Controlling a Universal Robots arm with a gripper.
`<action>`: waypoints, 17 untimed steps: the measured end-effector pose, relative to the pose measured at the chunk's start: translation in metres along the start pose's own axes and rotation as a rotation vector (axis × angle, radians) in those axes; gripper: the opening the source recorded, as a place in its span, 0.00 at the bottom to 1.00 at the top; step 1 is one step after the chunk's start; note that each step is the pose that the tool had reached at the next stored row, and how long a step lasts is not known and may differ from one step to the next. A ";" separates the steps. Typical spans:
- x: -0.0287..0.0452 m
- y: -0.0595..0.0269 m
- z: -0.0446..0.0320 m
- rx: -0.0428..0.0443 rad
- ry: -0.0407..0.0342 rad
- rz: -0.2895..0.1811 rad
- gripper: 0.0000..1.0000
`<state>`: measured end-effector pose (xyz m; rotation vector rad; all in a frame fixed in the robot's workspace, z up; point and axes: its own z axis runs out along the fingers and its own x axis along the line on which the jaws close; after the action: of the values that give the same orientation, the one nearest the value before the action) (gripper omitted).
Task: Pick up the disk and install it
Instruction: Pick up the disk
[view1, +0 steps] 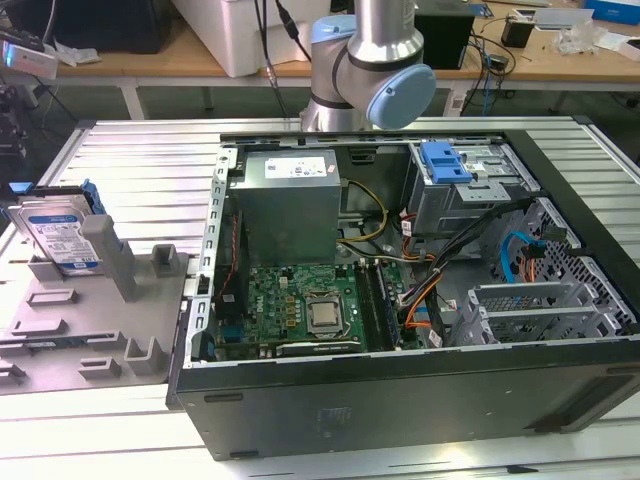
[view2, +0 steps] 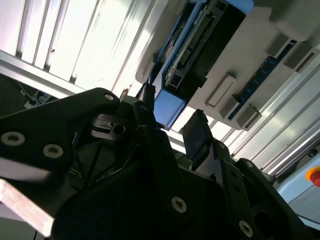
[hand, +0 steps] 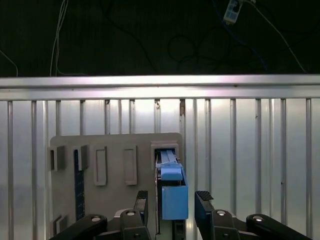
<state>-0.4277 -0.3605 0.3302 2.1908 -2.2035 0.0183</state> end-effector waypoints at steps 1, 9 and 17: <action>0.0000 0.0000 0.0011 0.0001 0.0000 0.000 0.50; -0.0003 0.0017 0.0095 0.0002 0.0000 0.000 0.50; -0.0005 0.0019 0.0160 0.0005 0.0001 -0.009 0.50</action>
<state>-0.4298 -0.3605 0.3142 2.2010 -2.1936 0.0188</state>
